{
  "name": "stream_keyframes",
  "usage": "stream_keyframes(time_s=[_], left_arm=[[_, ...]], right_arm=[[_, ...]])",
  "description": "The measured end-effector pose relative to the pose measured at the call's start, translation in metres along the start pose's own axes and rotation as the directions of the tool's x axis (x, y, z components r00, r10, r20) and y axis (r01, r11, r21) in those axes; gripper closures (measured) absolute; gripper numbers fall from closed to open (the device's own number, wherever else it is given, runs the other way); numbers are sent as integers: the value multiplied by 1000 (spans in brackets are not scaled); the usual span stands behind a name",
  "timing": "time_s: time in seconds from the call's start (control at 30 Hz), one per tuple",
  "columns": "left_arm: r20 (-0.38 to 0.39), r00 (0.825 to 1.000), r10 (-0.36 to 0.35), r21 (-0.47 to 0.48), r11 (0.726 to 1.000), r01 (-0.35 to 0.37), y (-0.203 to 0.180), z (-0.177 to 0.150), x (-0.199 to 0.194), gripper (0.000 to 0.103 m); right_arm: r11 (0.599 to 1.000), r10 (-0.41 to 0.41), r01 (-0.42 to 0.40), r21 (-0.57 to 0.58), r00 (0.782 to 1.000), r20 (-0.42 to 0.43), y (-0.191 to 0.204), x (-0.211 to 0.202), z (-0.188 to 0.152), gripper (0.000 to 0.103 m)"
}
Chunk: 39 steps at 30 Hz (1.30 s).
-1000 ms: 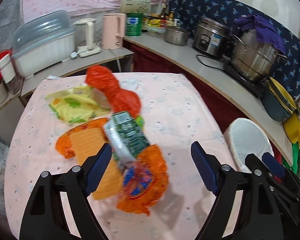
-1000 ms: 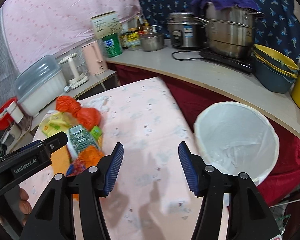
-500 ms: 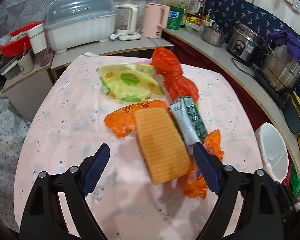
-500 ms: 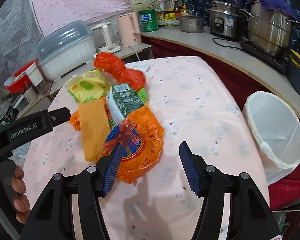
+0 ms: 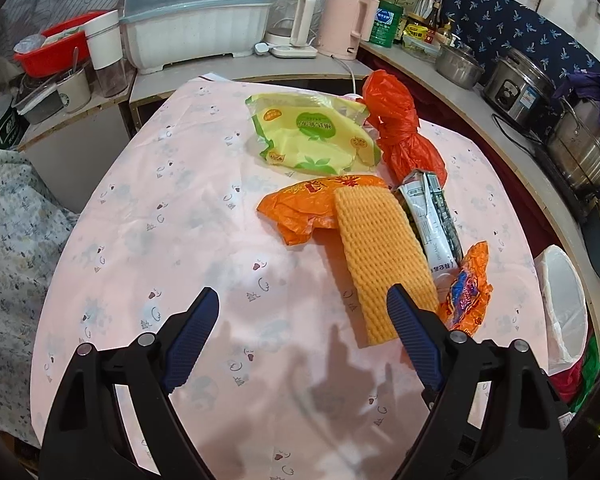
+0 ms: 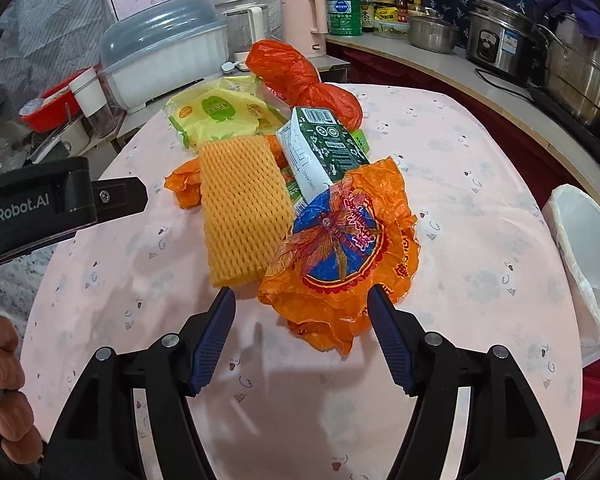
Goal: Collect trash
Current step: 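Move both tools back to the table toward the orange snack bag, then grasp the orange snack bag with the right tool while the left tool grasps the orange mesh sleeve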
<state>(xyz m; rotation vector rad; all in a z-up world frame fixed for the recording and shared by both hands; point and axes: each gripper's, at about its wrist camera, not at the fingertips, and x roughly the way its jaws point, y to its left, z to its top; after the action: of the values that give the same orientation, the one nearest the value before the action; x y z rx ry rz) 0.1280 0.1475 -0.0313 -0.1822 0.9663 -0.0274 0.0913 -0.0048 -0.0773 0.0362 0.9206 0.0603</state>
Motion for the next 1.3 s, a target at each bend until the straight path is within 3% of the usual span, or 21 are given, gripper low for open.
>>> stream_keyframes(time_s=[0.1,0.2,0.27,0.3,0.7,0.73,0.8,1.0,1.1,1.3], left_arm=[[-10,1000,-3,5,1000,3,-1,-2,4,21],[-25,1000,-14,16,1000,14,-7,-4,10,21],[-38,999,-27,22,999,27,-11,-5,16,21],[-45,998,-34,24,999,35,-14,-5,19,21],[-89,991,-96,21,995,99,-57,-2,55,24],[-84,991,-102,22,994,104,-59,-1,55,26],[-88,990,-109,19,994,111,-59,0,56,49],[-106,987,-120,59,990,126,-57,-5,58,92],[-115,984,-132,77,987,142,-54,-10,57,101],[-105,984,-143,86,985,152,-51,-16,50,103]], right_arm=[[1000,-22,22,0,1000,-8,-2,7,0,40],[1000,-20,20,15,1000,-20,-9,10,0,62],[1000,-18,19,24,1000,-24,-17,11,0,85],[999,-14,14,29,1000,-23,-19,11,1,89],[995,-52,46,87,996,73,-66,-28,25,91],[995,-58,52,81,995,79,-68,-31,28,91],[995,-83,77,66,993,88,-72,-37,34,91],[992,-126,123,34,988,94,-69,-45,42,91],[991,-130,128,30,987,94,-66,-46,44,91],[992,-123,122,8,988,98,-50,-45,47,91]])
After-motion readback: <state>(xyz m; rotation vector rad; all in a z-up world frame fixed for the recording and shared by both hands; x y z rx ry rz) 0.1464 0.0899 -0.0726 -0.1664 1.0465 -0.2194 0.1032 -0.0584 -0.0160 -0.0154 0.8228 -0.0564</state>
